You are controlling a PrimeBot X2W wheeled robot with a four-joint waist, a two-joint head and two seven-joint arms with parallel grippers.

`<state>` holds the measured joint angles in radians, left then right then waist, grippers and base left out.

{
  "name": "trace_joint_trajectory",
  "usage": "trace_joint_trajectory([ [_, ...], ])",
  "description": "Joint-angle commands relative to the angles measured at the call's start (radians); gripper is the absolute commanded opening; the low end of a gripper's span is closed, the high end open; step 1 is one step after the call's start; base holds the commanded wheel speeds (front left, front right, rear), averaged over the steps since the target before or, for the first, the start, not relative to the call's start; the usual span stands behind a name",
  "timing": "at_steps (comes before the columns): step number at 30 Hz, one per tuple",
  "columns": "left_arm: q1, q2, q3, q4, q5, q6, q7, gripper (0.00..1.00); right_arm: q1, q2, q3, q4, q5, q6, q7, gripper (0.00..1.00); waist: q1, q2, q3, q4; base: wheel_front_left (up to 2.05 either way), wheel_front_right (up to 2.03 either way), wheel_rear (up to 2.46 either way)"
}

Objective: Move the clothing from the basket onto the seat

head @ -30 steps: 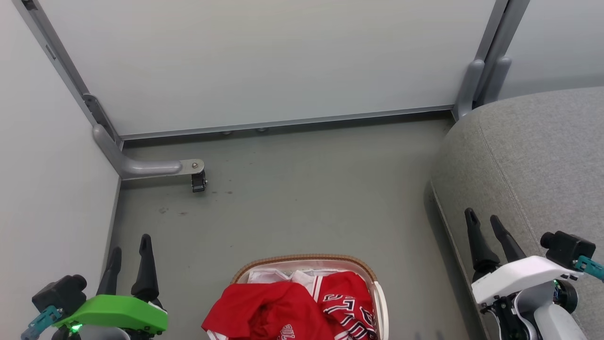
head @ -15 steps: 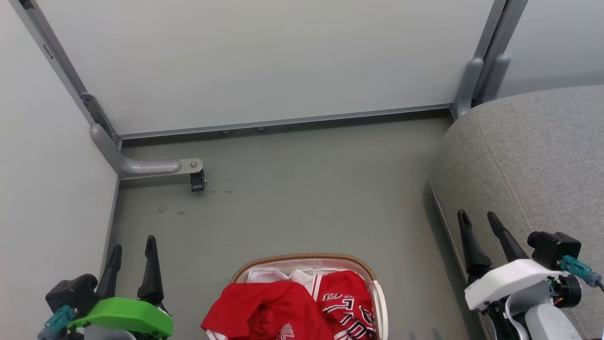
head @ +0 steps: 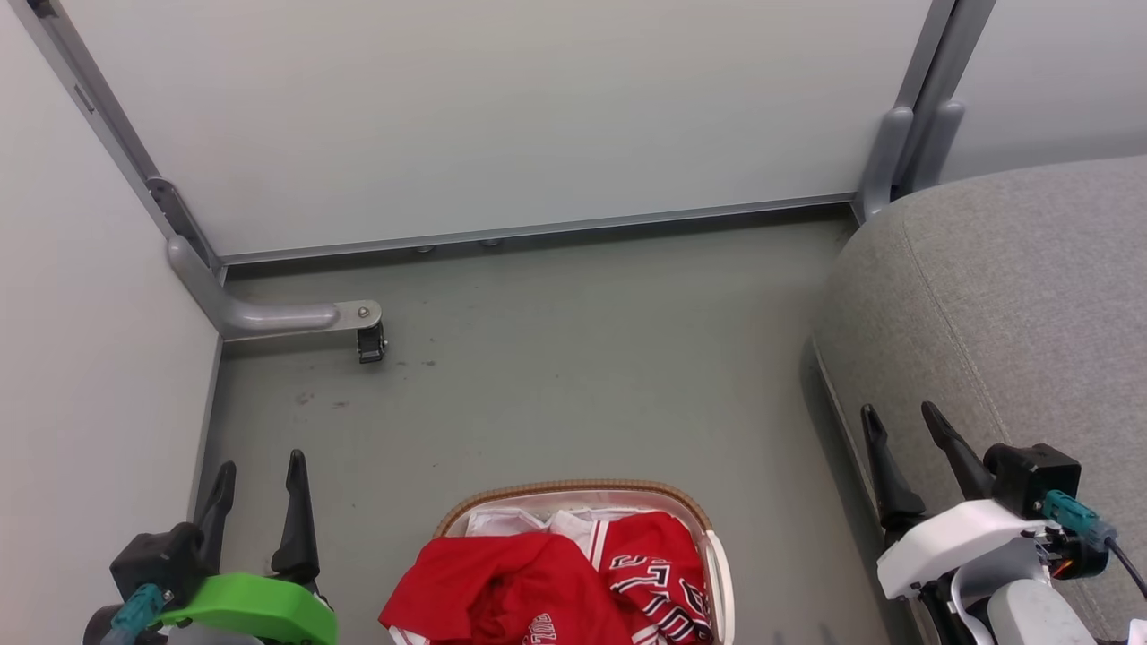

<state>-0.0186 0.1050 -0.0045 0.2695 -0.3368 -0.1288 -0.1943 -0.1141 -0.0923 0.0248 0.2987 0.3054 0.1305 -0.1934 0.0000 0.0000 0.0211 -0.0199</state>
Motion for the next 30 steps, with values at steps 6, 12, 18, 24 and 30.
trace_joint_trajectory([
  [6,0.02,0.0,-0.006,-0.004,0.07,-0.002,-0.019,1.0,-0.006,0.002,-0.001,0.012,-0.073,0.0,-0.02,1.0,0.0,0.0,0.002,-0.002,0.0,0.0,0.0],
  [12,0.029,-0.005,-0.011,-0.013,0.115,-0.002,-0.031,1.0,-0.004,0.004,0.004,0.017,-0.121,0.0,-0.032,1.0,0.0,0.0,0.004,-0.004,0.0,0.0,0.0],
  [18,0.029,-0.006,-0.022,-0.009,0.152,-0.003,-0.042,1.0,-0.014,0.004,0.003,0.01,-0.17,0.0,-0.043,1.0,0.0,0.0,0.02,-0.008,0.0,0.0,0.0],
  [24,-0.011,0.003,-0.067,0.012,0.167,-0.003,-0.054,1.0,-0.038,0.015,0.003,-0.004,-0.216,0.0,-0.055,1.0,0.0,0.0,0.083,-0.018,0.0,0.0,0.0],
  [30,-0.075,0.027,-0.148,0.057,0.161,-0.002,-0.065,1.0,-0.087,0.029,0.01,-0.034,-0.268,0.0,-0.067,1.0,0.0,0.0,0.195,-0.039,0.0,0.0,0.0],
])
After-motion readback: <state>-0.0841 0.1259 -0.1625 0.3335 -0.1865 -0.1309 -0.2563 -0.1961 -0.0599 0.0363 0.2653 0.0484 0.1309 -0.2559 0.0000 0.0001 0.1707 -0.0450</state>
